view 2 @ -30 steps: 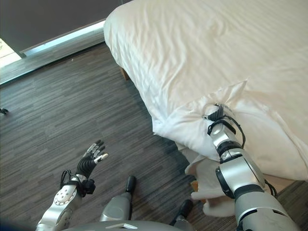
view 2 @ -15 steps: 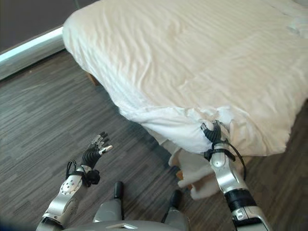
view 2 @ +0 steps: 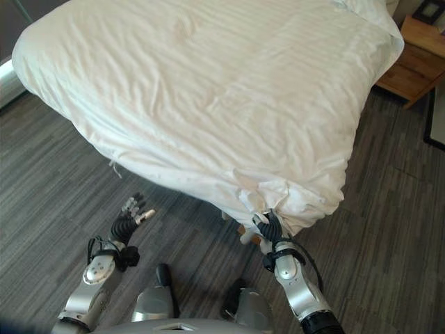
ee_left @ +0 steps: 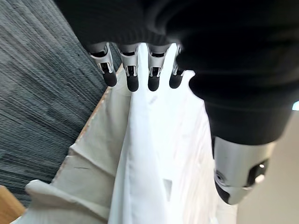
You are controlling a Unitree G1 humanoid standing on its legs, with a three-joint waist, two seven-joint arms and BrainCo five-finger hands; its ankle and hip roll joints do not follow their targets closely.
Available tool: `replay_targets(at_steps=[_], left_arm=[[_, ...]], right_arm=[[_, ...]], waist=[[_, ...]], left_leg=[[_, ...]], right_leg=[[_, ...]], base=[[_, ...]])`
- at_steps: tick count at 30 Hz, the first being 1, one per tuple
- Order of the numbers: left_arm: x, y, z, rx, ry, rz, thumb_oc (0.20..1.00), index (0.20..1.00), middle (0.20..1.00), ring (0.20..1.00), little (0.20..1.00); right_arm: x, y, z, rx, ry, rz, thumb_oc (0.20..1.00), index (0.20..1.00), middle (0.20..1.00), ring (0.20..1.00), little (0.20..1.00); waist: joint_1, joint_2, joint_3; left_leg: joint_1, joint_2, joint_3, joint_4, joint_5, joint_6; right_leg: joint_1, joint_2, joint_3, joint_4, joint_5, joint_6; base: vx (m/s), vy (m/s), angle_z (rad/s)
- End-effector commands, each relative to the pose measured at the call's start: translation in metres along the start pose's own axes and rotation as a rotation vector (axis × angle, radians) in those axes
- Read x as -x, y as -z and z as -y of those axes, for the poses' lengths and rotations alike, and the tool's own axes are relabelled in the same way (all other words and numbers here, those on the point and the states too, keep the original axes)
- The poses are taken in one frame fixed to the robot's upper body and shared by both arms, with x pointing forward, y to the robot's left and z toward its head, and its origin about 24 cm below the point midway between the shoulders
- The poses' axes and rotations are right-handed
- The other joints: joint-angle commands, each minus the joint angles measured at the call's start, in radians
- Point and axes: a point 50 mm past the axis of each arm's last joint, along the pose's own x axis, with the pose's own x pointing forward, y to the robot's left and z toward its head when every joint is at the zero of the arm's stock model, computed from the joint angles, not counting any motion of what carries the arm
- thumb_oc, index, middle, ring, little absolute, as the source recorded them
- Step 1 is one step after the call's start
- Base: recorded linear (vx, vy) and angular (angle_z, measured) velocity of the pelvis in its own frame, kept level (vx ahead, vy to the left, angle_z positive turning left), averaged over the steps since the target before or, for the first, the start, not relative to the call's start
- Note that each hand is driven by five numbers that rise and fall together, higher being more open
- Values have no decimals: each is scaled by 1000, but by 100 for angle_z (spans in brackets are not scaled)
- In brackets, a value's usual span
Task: Making the bed.
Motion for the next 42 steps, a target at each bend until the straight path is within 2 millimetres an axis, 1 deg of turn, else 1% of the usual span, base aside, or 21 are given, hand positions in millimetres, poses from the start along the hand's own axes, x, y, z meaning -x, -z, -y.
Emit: replay_targets(at_steps=[1, 5, 6, 8, 9, 12, 14, 16, 18, 23, 25, 29, 31, 34, 35, 36, 38, 39, 40, 41, 42], left_arm=[[-4, -17, 10, 74, 24, 106, 1000, 1000, 1000, 1000, 1000], [1, 0, 20, 147, 34, 53, 1000, 1000, 1000, 1000, 1000], [0, 2, 21, 163, 32, 44, 1000, 1000, 1000, 1000, 1000], [-2, 5, 24, 199, 31, 30, 1000, 1000, 1000, 1000, 1000], [-2, 5, 24, 199, 31, 31, 1000, 1000, 1000, 1000, 1000], [3, 11, 27, 216, 61, 1, 1000, 1000, 1000, 1000, 1000], [5, 15, 29, 226, 75, -22, 1000, 1000, 1000, 1000, 1000], [3, 13, 33, 207, 104, -21, 1000, 1000, 1000, 1000, 1000], [-3, 2, 37, 188, 139, 17, 1000, 1000, 1000, 1000, 1000], [-4, -4, 41, 164, 174, 40, 1000, 1000, 1000, 1000, 1000], [-4, -4, 37, 159, 164, 38, 1000, 1000, 1000, 1000, 1000], [-5, -3, 23, 156, 108, 26, 1000, 1000, 1000, 1000, 1000], [-7, -6, 16, 149, 77, 37, 1000, 1000, 1000, 1000, 1000], [-10, -20, 6, 140, 17, 104, 1000, 1000, 1000, 1000, 1000], [-11, -24, 5, 141, 12, 122, 1000, 1000, 1000, 1000, 1000], [-16, -38, 3, 117, 13, 177, 1000, 1000, 1000, 1000, 1000], [-18, -46, 2, 105, 9, 207, 1000, 1000, 1000, 1000, 1000], [-21, -56, 1, 103, 7, 249, 1000, 1000, 1000, 1000, 1000], [-24, -66, -1, 100, -1, 290, 567, 567, 567, 567, 567], [-24, -66, -1, 100, -2, 290, 467, 467, 467, 467, 467], [-29, -78, -2, 120, -8, 341, 200, 200, 200, 200, 200]], right_arm=[[1, 18, 7, 114, -20, -31, 200, 200, 200, 200, 200], [3, 64, 6, 233, -71, -232, 200, 200, 200, 200, 200], [5, 80, 10, 255, -67, -314, 282, 282, 282, 282, 282], [21, 115, 15, 282, -80, -506, 1000, 1000, 1000, 1000, 1000], [21, 115, 15, 282, -79, -505, 1000, 1000, 1000, 1000, 1000], [66, 162, 12, 242, -137, -800, 1000, 1000, 1000, 1000, 1000], [92, 179, 11, 225, -154, -925, 1000, 1000, 1000, 1000, 1000], [121, 195, 15, 218, -157, -1059, 1000, 1000, 1000, 1000, 1000], [152, 207, 16, 133, -122, -1191, 1000, 1000, 1000, 1000, 1000], [166, 215, 35, 85, -24, -1254, 1000, 1000, 1000, 1000, 1000], [151, 216, 72, 68, 123, -1220, 1000, 1000, 1000, 1000, 1000], [100, 195, 127, 3, 366, -995, 1000, 1000, 1000, 1000, 1000], [61, 164, 147, -38, 474, -782, 1000, 1000, 1000, 1000, 1000], [10, 87, 164, -229, 610, -334, 1000, 1000, 1000, 1000, 1000], [4, 71, 160, -305, 615, -247, 1000, 1000, 1000, 1000, 1000], [-9, 44, 144, -530, 588, -99, 1000, 1000, 1000, 1000, 1000], [-14, 29, 137, -645, 575, -20, 200, 200, 200, 200, 200], [-19, 9, 132, -731, 546, 74, 200, 200, 200, 200, 200], [-24, -10, 129, -806, 500, 170, 200, 200, 200, 200, 200], [-24, -11, 128, -807, 499, 170, 200, 200, 200, 200, 200], [-28, -33, 120, -888, 409, 270, 200, 200, 200, 200, 200]], waist=[[3, 18, -23], [19, 92, 5], [25, 103, 14], [31, 108, 30], [29, 108, 31], [12, 86, 16], [-9, 74, 3], [-51, 72, -15], [-103, 71, -48], [-122, 54, -71], [-117, 37, -74], [-113, 17, -62], [-120, 12, -51], [-135, 15, -42], [-134, 16, -40], [-135, 8, -43], [-136, 3, -46], [-135, 1, -49], [-131, 1, -56], [-131, 0, -55], [-123, -6, -73]], left_leg=[[-121, -57, -22, -68, 61, -49], [-142, -61, -46, -28, 107, -68], [-156, -71, -80, -3, 110, -81], [-164, -99, -171, 68, 78, -97], [-166, -98, -173, 71, 76, -97], [-123, -100, -251, 178, -11, -85], [-74, -65, -271, 225, -34, -90], [28, 1, -226, 185, -35, -109], [96, -35, -206, 18, -90, -104], [128, -59, -205, -73, -91, -91], [124, -76, -205, -82, -107, -75], [126, -103, -191, -82, -138, -45], [136, -117, -192, -82, -147, -30], [147, -117, -177, -82, -167, -19], [153, -116, -176, -82, -174, -23], [152, -118, -179, -82, -175, -29], [156, -113, -184, -82, -176, -36], [159, -111, -188, -82, -179, -43], [168, -103, -189, -82, -186, -52], [168, -102, -189, -82, -186, -53], [184, -102, -184, -82, -199, -59]], right_leg=[[277, 23, -20, -233, -49, 53], [325, 33, -30, -332, -11, 44], [322, 27, -29, -334, -7, 42], [303, -1, -23, -334, 11, 34], [303, -1, -25, -334, 10, 34], [265, -51, -20, -335, 59, 35], [246, -71, -36, -336, 79, 38], [230, -77, -65, -334, 84, 47], [201, -74, -78, -321, 104, 60], [207, -78, -88, -320, 129, 65], [191, -91, -88, -292, 140, 76], [94, -142, -70, -103, 140, 106], [41, -178, -32, 13, 169, 142], [-39, -209, -3, 71, 212, 161], [-39, -205, -14, 35, 197, 153], [-32, -178, -15, -73, 191, 134], [-32, -161, -9, -146, 201, 128], [-39, -154, 0, -198, 214, 130], [-43, -157, -4, -228, 229, 134], [-42, -156, -5, -231, 230, 134], [-24, -158, -13, -276, 240, 131]], base=[[-99, -18, -8], [-210, -1, 6], [-286, 45, 3], [-223, 35, -3], [-176, 24, -6], [-173, 26, 4], [-144, 43, -3], [-103, 80, 1], [-43, 74, 30], [-3, 66, 43], [-72, 110, -11], [-67, 105, -6], [-17, 114, -15], [14, 30, -14], [133, -123, -7], [116, -118, -3], [161, -142, 3], [245, -194, 2], [168, -134, 0], [241, -177, -5], [254, -156, -7]])
